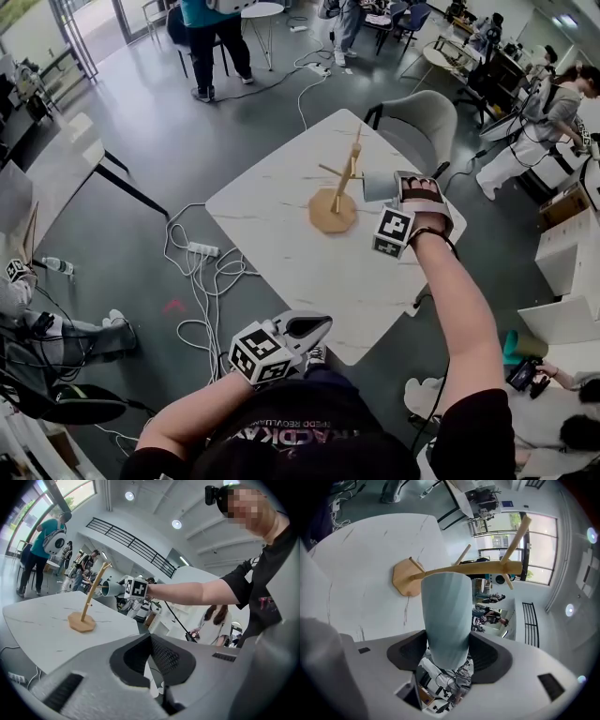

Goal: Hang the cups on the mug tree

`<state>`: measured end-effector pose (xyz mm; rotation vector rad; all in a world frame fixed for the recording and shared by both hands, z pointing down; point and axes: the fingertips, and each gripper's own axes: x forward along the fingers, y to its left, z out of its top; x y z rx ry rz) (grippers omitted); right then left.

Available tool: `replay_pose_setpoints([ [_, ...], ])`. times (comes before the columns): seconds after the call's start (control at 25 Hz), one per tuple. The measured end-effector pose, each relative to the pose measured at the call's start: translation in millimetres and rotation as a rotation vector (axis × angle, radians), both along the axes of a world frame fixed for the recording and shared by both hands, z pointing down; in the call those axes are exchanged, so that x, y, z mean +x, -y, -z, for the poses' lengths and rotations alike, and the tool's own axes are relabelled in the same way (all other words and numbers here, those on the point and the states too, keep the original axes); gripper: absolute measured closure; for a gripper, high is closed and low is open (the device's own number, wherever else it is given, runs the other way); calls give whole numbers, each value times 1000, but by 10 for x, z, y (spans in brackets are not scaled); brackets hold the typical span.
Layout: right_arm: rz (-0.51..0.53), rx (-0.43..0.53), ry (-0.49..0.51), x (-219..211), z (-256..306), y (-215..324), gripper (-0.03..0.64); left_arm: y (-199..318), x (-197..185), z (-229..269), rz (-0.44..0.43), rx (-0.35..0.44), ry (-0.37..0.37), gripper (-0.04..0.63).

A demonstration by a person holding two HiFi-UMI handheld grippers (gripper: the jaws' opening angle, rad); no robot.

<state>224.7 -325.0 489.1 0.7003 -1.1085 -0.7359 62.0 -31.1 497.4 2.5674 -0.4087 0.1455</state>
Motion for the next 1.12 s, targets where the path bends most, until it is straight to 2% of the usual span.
replay_pose_setpoints([
  [0.36, -2, -24, -103, -17, 8, 38, 336, 0, -55, 23, 9, 2, -6, 598],
  [0.84, -17, -51, -182, -130, -52, 22, 336, -12, -103, 60, 19, 8, -19, 598],
  [1.12, -28, -62, -196, -139, -72, 29, 336, 4, -136, 80, 30, 6, -25, 598],
])
